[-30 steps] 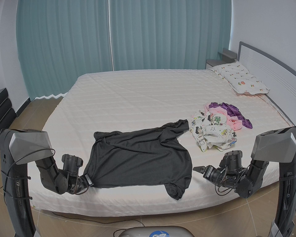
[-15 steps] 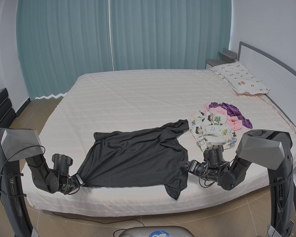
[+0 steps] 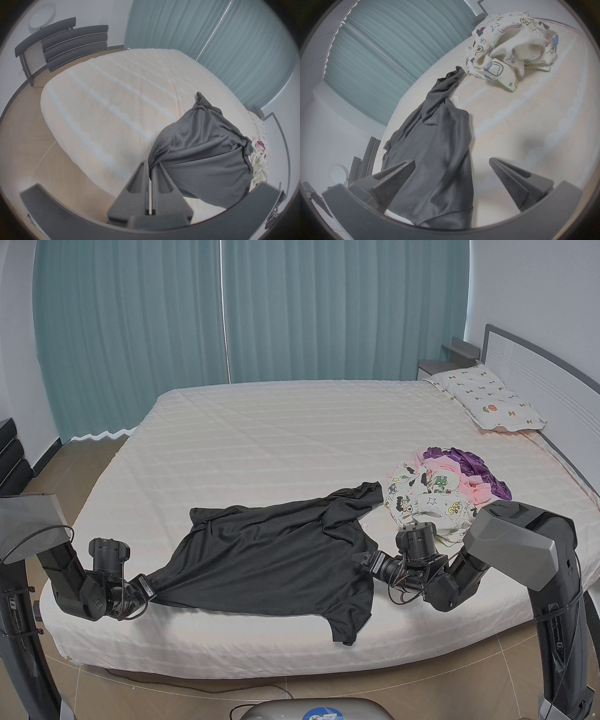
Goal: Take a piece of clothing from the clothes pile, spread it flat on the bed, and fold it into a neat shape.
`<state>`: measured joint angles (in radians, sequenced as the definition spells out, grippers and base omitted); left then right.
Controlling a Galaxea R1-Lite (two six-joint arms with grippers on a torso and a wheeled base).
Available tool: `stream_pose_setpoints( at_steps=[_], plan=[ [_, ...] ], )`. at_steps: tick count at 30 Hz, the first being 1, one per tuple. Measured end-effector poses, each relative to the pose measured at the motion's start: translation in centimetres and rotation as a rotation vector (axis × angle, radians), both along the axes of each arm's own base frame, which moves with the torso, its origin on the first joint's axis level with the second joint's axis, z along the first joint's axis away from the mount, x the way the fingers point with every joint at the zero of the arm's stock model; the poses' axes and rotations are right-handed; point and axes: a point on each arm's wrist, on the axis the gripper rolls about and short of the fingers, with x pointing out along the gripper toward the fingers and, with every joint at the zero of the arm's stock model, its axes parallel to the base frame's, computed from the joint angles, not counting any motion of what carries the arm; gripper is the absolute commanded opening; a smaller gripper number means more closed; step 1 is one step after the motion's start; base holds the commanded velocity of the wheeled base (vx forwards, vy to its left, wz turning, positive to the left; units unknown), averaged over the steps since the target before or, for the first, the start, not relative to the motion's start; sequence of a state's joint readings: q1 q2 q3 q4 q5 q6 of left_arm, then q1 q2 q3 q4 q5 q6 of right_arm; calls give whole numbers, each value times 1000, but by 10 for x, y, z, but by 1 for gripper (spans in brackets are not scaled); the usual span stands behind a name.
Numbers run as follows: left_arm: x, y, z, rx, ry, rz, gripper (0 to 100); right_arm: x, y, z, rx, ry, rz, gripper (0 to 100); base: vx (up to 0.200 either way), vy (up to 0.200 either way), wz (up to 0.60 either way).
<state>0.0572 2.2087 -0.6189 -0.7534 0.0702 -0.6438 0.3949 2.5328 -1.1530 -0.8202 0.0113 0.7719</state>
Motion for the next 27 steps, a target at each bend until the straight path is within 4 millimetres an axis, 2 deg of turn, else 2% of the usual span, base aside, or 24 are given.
stream_pose_setpoints(
  at_steps=[3, 4, 8, 14, 24, 27],
  plan=[
    [6, 7, 5, 5, -40, 25, 0, 5, 1, -1, 4, -10, -2, 100, 0, 0, 0],
    [7, 9, 6, 6, -57, 32, 0, 7, 2, -1, 6, -15, -3, 0, 0, 0, 0],
    [13, 16, 11, 13, -122, 53, 0, 12, 4, -3, 6, -14, 0, 0, 0, 0, 0],
    [15, 21, 8, 17, -131, 70, 0, 22, 7, -3, 2, -8, -3, 0, 0, 0, 0],
    [27, 37, 3, -34, -168, 163, 0, 51, 20, 34, 49, -195, -61, 0, 0, 0, 0],
    [29, 42, 3, -35, -176, 180, 0, 54, 24, 35, 60, -226, -60, 0, 0, 0, 0]
  ],
)
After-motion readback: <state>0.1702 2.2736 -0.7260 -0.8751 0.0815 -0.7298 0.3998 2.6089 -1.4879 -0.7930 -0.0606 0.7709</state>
